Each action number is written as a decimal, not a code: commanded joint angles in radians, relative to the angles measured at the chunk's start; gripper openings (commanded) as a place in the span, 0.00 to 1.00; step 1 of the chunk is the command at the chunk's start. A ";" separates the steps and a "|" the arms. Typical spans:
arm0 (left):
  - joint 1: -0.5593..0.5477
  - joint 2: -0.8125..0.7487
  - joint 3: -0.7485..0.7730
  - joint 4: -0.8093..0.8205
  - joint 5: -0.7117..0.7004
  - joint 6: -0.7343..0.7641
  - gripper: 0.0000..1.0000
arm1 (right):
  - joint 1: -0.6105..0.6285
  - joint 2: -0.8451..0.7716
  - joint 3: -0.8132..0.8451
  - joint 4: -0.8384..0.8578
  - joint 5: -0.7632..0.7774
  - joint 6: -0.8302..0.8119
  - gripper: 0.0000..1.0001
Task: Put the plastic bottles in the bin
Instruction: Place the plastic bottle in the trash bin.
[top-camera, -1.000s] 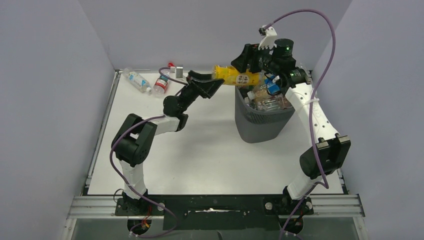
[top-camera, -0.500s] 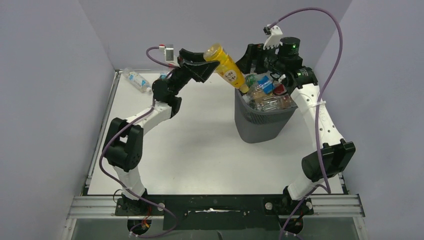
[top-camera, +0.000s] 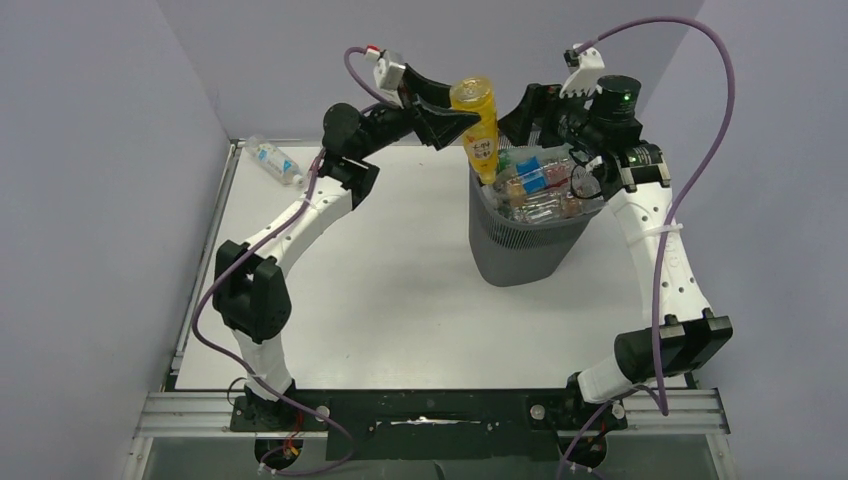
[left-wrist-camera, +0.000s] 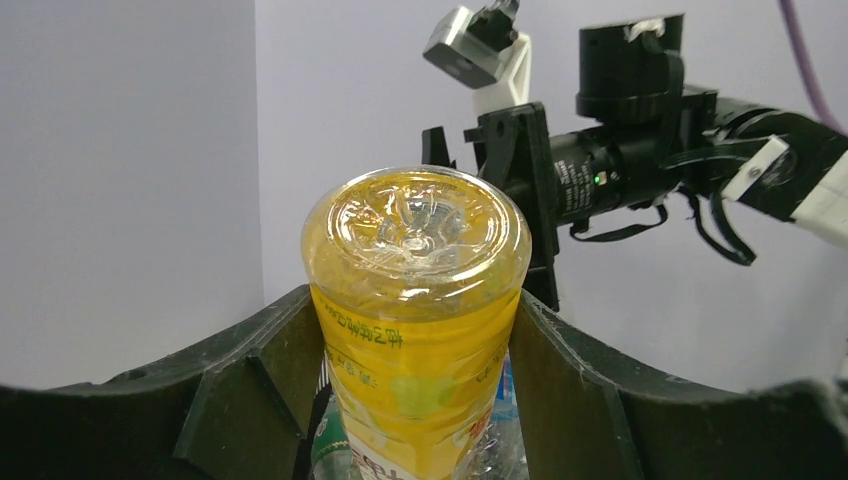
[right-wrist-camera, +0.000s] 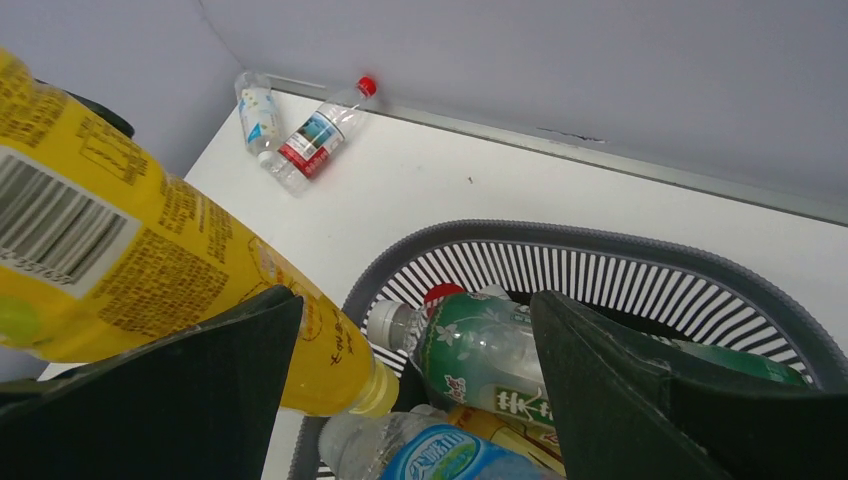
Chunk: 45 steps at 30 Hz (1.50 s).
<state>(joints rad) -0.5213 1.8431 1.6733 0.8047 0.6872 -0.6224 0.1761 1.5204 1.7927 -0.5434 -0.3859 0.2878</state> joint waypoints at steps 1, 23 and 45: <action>-0.029 0.030 0.137 -0.247 0.035 0.185 0.47 | -0.024 -0.060 -0.011 0.007 -0.012 0.008 0.89; -0.071 0.161 0.415 -0.709 0.123 0.469 0.48 | -0.052 -0.134 0.038 0.013 -0.027 0.008 0.84; -0.083 0.091 0.177 -0.643 0.094 0.469 0.51 | -0.054 -0.122 0.059 0.029 -0.025 0.038 0.84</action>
<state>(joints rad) -0.6121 1.9938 1.8702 0.1600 0.7677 -0.1631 0.1200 1.4002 1.8179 -0.5667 -0.4042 0.3214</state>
